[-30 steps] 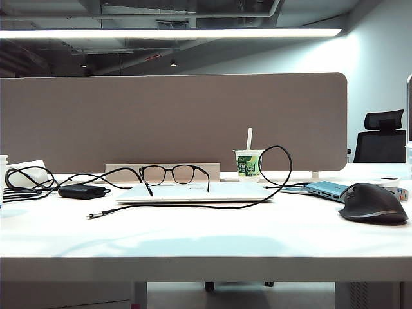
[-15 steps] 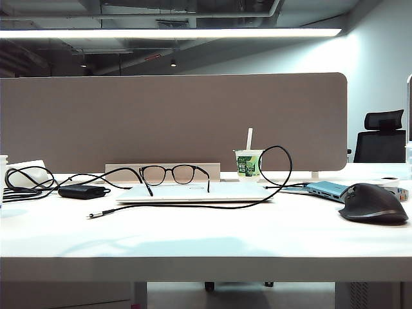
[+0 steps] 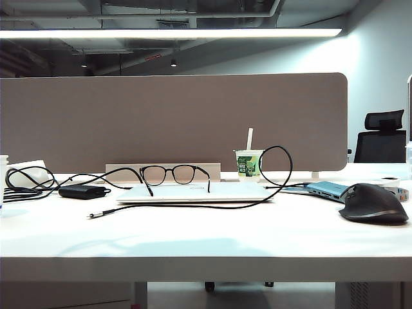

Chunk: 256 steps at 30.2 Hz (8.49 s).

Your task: Pick up the black phone, pick up the charger plug, insert the charger plug into the phone's charging port, and finally place the connected phone back on the desk.

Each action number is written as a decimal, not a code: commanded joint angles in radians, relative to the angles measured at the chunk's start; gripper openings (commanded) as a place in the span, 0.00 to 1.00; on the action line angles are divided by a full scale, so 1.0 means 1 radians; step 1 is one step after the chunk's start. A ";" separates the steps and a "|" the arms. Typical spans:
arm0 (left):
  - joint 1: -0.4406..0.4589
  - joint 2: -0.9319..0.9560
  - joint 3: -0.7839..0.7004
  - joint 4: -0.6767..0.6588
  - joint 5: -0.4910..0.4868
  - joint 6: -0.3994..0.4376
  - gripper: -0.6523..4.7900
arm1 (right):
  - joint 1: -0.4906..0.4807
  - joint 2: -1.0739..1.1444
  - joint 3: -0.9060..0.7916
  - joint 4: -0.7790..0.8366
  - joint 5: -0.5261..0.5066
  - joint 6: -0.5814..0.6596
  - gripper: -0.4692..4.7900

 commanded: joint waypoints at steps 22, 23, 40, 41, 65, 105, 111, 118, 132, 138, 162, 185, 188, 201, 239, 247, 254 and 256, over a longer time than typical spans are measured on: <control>0.011 -0.003 0.004 -0.103 -0.016 0.071 0.11 | -0.035 -0.009 0.010 0.026 0.004 0.014 0.34; 0.019 -0.003 0.004 -0.120 -0.013 0.087 0.11 | -0.046 -0.010 0.010 0.019 0.010 0.014 0.38; 0.125 -0.094 0.004 -0.813 -0.238 0.578 0.11 | -0.149 -0.044 0.010 -0.402 0.583 0.007 0.59; 0.125 -0.102 0.004 -0.851 -0.253 0.601 0.11 | -0.149 -0.042 0.010 -0.436 0.627 0.015 0.59; 0.125 -0.115 0.004 -0.886 -0.291 0.640 0.11 | -0.158 0.434 0.006 -0.471 0.846 0.546 0.74; 0.125 -0.115 0.004 -0.887 -0.292 0.640 0.11 | -0.193 0.569 0.004 -0.314 0.958 0.155 0.15; 0.125 -0.115 0.004 -0.887 -0.292 0.640 0.11 | -0.241 0.483 0.004 -0.329 0.938 -0.048 0.12; 0.125 -0.115 0.004 -0.887 -0.292 0.640 0.11 | -0.290 0.456 0.005 -0.340 0.819 -0.267 0.09; 0.125 -0.115 0.004 -0.894 -0.292 0.639 0.11 | -0.288 0.456 0.005 -0.393 0.832 -0.474 0.27; 0.125 -0.115 0.004 -0.894 -0.292 0.639 0.11 | -0.288 0.456 0.005 -0.380 0.836 -0.350 0.67; 0.126 -0.192 0.004 -0.886 -0.341 0.641 0.11 | -0.022 0.384 0.011 -0.127 0.731 1.159 0.54; 0.126 -0.294 0.004 -0.887 -0.401 0.666 0.11 | 0.121 0.768 0.433 -0.597 0.899 1.199 0.72; 0.126 -0.302 0.004 -0.887 -0.401 0.666 0.11 | 0.130 0.809 0.501 -0.657 0.902 1.199 0.72; 0.126 -0.327 0.004 -0.894 -0.405 0.666 0.11 | 0.150 0.991 0.776 -0.923 0.888 1.161 0.70; 0.126 -0.341 0.004 -0.909 -0.426 0.666 0.11 | 0.117 1.081 0.847 -1.174 0.897 0.821 0.07; 0.126 -0.341 0.004 -0.909 -0.426 0.666 0.11 | 0.080 1.081 0.991 -1.419 1.019 0.320 0.07; 0.126 -0.341 0.004 -0.910 -0.426 0.666 0.11 | 0.080 1.084 0.982 -1.498 1.065 0.180 0.07; 0.126 -0.341 0.004 -0.913 -0.426 0.666 0.11 | 0.080 1.084 0.982 -1.485 1.069 0.181 0.09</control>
